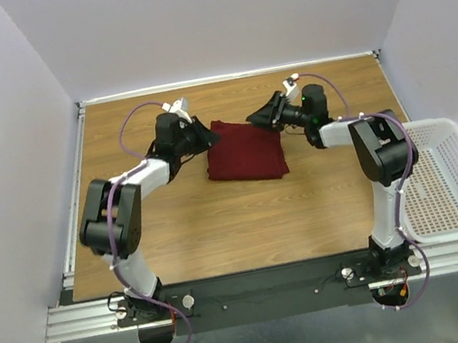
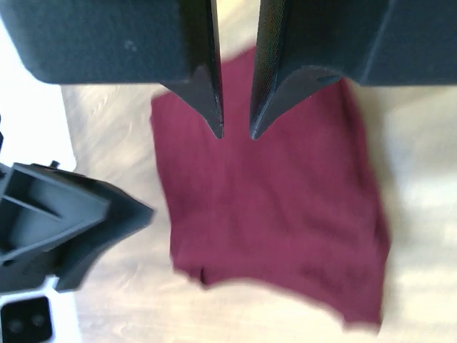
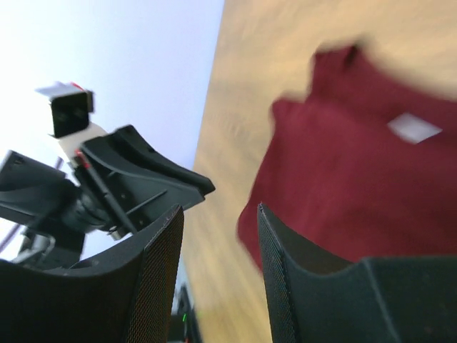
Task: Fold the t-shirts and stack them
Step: Fold the tshirt
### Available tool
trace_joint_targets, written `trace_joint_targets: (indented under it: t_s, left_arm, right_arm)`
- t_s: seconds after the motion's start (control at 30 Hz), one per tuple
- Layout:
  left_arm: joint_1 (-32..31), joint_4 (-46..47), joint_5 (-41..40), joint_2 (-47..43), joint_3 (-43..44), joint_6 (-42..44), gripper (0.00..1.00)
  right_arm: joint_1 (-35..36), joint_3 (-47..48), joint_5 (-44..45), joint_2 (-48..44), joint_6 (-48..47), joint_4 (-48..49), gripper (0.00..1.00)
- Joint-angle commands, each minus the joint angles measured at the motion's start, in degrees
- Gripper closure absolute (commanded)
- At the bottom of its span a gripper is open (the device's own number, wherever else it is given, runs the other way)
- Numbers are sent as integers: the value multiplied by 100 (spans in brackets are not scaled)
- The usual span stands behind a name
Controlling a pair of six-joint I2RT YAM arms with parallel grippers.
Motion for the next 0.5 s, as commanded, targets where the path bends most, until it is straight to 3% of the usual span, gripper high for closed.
trace_joint_targets:
  t_s: [0.0,0.23,0.47]
  left_arm:
    - [13,469,241,908,750,-248,72]
    - [66,13,189,2500,2262,-196,74]
    - [461,293,452,3038,2255,-616,76]
  right_arm:
    - [-365,243,176,305,-180,-121,47]
    - [-770,481,386,1211,-277,-86,47]
    - [-1113,402,510,1590,-390,-60,47]
